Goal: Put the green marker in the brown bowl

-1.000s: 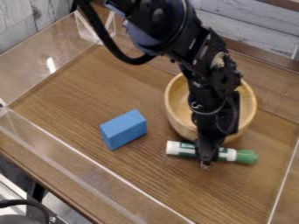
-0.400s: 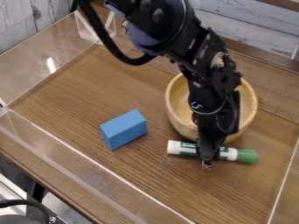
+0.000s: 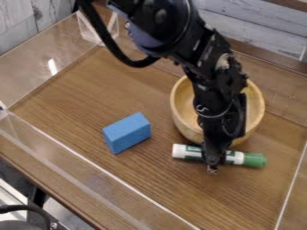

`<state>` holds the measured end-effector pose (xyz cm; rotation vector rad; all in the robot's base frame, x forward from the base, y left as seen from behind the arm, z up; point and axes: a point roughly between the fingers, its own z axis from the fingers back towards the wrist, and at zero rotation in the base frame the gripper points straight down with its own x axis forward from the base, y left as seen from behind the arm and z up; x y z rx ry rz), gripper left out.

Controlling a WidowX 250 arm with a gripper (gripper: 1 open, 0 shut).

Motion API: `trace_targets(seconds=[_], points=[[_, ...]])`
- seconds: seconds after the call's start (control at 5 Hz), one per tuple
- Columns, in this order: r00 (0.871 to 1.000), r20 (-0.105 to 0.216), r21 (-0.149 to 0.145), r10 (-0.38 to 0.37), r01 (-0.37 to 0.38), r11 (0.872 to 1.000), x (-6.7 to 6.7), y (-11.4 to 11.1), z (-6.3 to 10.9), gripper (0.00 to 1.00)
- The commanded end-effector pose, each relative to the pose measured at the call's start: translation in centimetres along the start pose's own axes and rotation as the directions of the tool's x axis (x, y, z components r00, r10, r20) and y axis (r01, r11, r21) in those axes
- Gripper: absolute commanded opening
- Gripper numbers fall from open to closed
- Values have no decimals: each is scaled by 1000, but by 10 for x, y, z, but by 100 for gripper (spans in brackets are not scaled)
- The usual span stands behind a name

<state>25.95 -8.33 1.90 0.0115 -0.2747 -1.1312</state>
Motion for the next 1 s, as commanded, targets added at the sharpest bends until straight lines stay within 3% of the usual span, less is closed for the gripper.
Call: trace_targets(seconds=[0.0, 0.8], points=[[999, -33, -49, -14, 13, 999, -8, -14, -12, 0], [1000, -22, -53, -8, 7, 999, -8, -16, -11, 0]])
